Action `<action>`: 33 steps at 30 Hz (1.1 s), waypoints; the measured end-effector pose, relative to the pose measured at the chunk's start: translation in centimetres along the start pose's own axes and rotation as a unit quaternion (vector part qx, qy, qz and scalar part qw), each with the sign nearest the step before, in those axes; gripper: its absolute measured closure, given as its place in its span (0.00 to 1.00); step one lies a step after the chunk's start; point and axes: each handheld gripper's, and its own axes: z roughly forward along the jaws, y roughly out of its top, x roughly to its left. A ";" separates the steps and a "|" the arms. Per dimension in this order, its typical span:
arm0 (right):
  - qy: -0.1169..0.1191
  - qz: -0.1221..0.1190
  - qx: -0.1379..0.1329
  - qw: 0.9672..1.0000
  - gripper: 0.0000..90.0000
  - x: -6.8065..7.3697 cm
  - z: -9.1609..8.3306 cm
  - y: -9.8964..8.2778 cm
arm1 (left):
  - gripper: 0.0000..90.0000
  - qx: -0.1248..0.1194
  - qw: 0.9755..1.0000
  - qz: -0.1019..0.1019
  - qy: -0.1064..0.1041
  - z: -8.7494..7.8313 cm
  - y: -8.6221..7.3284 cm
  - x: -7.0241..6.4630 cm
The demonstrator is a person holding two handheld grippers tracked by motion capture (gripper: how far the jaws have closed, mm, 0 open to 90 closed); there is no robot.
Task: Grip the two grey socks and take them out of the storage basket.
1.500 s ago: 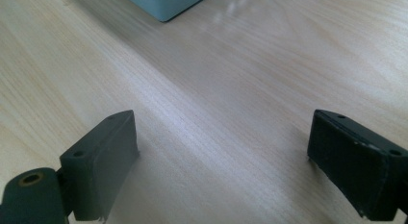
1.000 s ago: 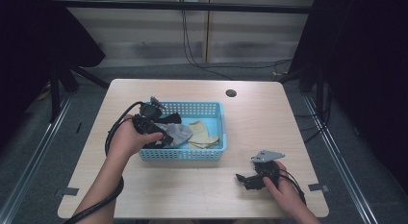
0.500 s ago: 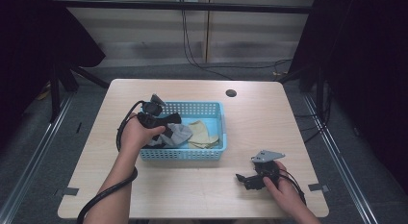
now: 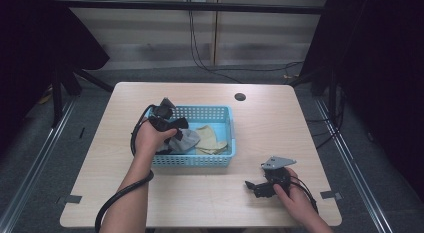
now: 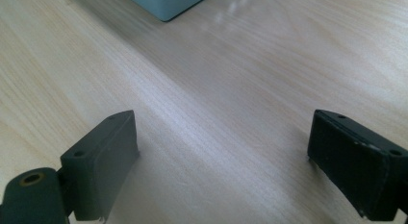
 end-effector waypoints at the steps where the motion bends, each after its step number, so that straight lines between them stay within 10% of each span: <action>1: 0.000 0.000 0.000 1.000 0.11 0.0 0.0 0.0 | 0.38 0.003 1.000 0.005 0.004 0.2 0.4 -0.1; 10: 0.000 0.000 0.000 1.000 0.11 0.0 0.0 0.0 | 0.52 0.028 0.999 0.009 0.027 1.6 1.2 -0.4; 18: 0.002 0.000 0.000 1.000 0.11 0.0 0.0 0.0 | 0.87 0.067 0.996 0.040 0.037 1.7 1.3 -1.3; 33: 0.002 -0.001 0.000 1.000 0.11 0.0 0.0 0.0 | 0.89 0.054 0.997 0.053 0.013 -5.2 2.4 -1.6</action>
